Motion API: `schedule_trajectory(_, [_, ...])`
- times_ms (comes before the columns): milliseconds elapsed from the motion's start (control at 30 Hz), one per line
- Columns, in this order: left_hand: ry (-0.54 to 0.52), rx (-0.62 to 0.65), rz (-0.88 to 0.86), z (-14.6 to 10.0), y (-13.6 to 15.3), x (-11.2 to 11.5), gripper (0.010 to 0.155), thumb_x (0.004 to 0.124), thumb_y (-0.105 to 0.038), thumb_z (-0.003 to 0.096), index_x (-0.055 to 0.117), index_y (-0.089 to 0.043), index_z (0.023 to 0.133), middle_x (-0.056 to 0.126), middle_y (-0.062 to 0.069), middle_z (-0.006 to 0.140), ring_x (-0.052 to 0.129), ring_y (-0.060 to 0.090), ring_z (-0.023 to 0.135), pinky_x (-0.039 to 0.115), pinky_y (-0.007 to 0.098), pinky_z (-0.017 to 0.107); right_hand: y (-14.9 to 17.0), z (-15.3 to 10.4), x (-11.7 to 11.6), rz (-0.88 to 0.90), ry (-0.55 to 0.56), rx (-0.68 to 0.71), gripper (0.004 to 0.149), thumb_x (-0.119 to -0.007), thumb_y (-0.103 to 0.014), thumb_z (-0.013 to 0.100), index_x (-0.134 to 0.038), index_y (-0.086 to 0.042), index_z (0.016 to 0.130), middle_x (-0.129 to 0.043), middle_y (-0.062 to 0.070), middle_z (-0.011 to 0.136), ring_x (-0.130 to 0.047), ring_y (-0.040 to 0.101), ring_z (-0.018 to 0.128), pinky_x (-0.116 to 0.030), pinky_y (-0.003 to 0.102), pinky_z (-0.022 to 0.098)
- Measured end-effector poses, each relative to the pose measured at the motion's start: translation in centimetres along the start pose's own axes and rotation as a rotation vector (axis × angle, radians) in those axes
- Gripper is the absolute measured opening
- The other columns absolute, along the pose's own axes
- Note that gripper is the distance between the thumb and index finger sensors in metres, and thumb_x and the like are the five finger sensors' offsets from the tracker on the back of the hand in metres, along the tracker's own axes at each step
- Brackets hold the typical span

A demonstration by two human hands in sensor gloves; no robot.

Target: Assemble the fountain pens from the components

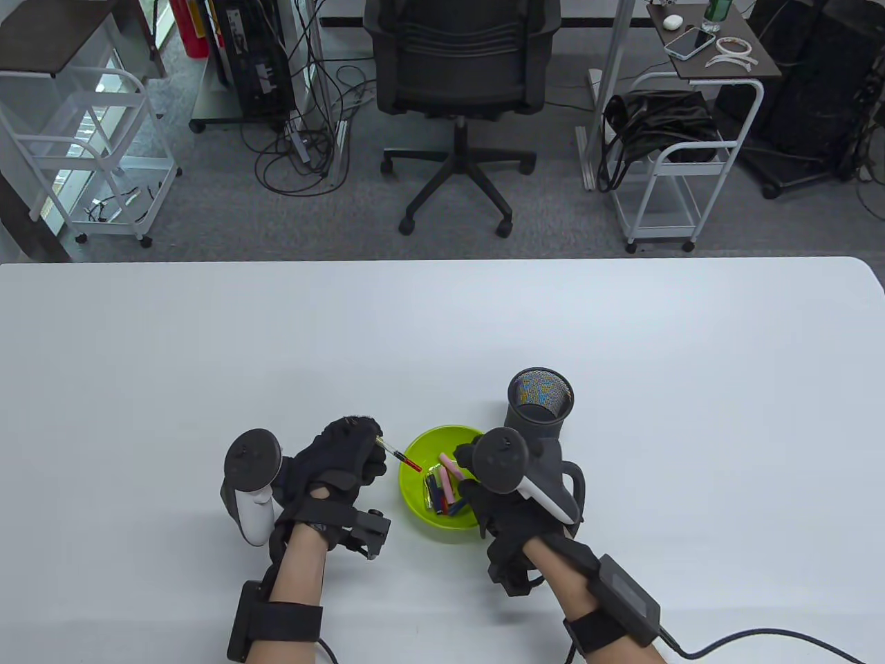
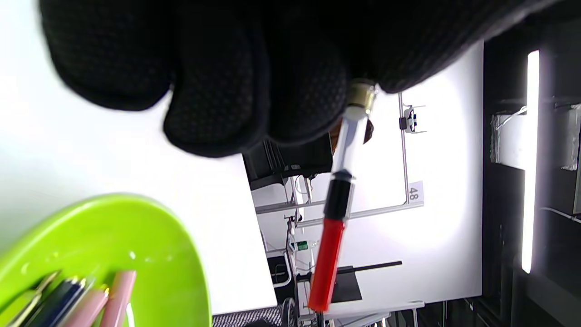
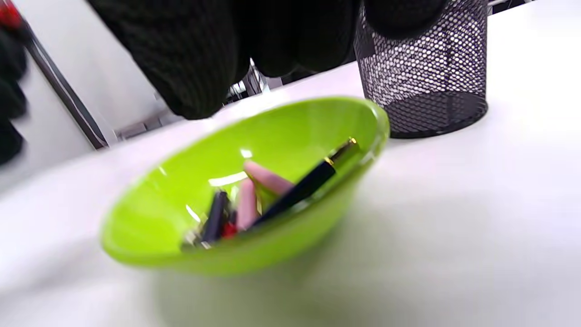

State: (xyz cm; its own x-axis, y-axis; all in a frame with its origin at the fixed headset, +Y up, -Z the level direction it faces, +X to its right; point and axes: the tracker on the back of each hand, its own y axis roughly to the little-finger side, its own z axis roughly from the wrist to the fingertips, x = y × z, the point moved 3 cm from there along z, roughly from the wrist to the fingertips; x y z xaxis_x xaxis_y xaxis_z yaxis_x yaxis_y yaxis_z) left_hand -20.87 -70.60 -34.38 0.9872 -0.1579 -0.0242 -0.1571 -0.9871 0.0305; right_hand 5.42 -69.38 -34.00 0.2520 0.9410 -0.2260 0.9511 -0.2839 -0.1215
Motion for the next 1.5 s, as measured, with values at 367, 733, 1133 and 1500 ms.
schedule_trajectory(367, [-0.017, -0.015, -0.066, 0.1, 0.3, -1.2, 0.043, 0.074, -0.042, 0.0542, 0.078, -0.015, 0.087, 0.093, 0.008, 0.071, 0.097, 0.026, 0.056, 0.080, 0.053, 0.046, -2.0, 2.9, -2.6, -0.444, -0.093, -0.119, 0.065, -0.099, -0.037, 0.035, -0.078, -0.020, 0.094, -0.060, 0.006, 0.107, -0.062, 0.037, 0.091, -0.064, 0.052, 0.058])
schedule_trajectory(733, [-0.015, -0.019, -0.081, 0.1, 0.1, -1.3, 0.043, 0.074, -0.043, 0.0545, 0.078, -0.015, 0.087, 0.092, 0.008, 0.072, 0.097, 0.026, 0.056, 0.080, 0.053, 0.046, -2.8, 2.9, -3.5, -0.536, -0.092, -0.119, 0.061, -0.100, -0.035, 0.033, -0.084, -0.016, 0.088, -0.067, 0.007, 0.102, -0.070, 0.035, 0.080, -0.070, 0.046, 0.047])
schedule_trajectory(1133, [-0.010, -0.021, -0.080, 0.1, 0.2, -1.3, 0.043, 0.074, -0.042, 0.0546, 0.078, -0.014, 0.087, 0.092, 0.008, 0.072, 0.097, 0.027, 0.056, 0.080, 0.053, 0.046, -3.2, 2.4, -2.9, -0.579, -0.082, -0.103, 0.051, -0.095, -0.028, 0.038, -0.086, -0.018, 0.087, -0.070, 0.005, 0.100, -0.073, 0.032, 0.077, -0.071, 0.045, 0.046])
schedule_trajectory(1500, [0.004, -0.021, -0.113, 0.2, 0.3, -1.2, 0.043, 0.073, -0.042, 0.0546, 0.078, -0.014, 0.087, 0.092, 0.008, 0.072, 0.097, 0.027, 0.056, 0.080, 0.053, 0.046, -3.1, 2.3, -2.5, -0.549, -0.091, -0.094, 0.050, -0.092, -0.030, 0.039, -0.085, -0.024, 0.088, -0.071, 0.004, 0.100, -0.073, 0.032, 0.078, -0.071, 0.045, 0.046])
